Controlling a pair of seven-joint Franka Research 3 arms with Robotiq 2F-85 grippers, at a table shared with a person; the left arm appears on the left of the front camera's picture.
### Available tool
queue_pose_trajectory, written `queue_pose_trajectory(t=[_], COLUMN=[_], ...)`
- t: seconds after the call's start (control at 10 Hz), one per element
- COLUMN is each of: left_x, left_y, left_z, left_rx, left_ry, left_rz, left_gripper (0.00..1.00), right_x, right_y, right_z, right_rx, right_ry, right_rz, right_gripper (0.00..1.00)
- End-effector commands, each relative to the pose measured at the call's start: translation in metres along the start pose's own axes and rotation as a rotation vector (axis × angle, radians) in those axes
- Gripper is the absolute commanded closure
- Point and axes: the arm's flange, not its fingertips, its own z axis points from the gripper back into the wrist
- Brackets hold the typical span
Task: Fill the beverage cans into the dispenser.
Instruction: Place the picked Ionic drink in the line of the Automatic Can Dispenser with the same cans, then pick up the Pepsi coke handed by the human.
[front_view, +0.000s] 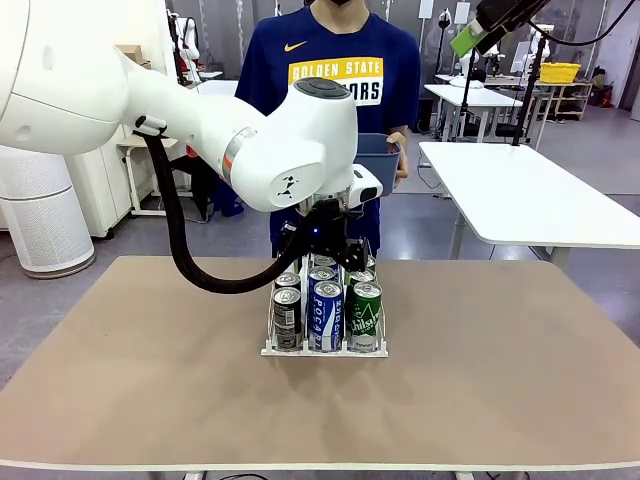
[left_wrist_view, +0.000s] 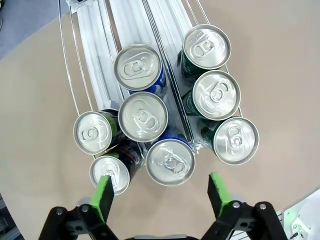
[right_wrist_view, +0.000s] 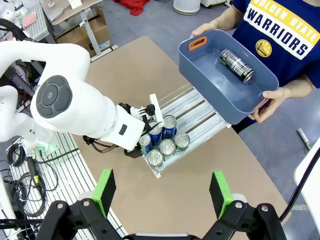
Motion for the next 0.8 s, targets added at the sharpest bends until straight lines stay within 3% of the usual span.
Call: queue_pose_trajectory(t=[0.0,0.7], left_x=[0.0023,0.0023], left_y=[-0.0012,-0.0012], left_z=[-0.0057,-0.0057], left_rx=[-0.009,-0.009], left_ry=[0.008,0.008], left_rz=[-0.001,-0.001], left_gripper=[0.00,0.00], right_x=[-0.0007,-0.0007], right_y=[0.0006,0.0006], right_z=[0.0002,0.0002], right_rx=[0.008,0.008], right_ry=[0.006,0.006], right_rz=[0.002,0.002], right_gripper=[0.00,0.00])
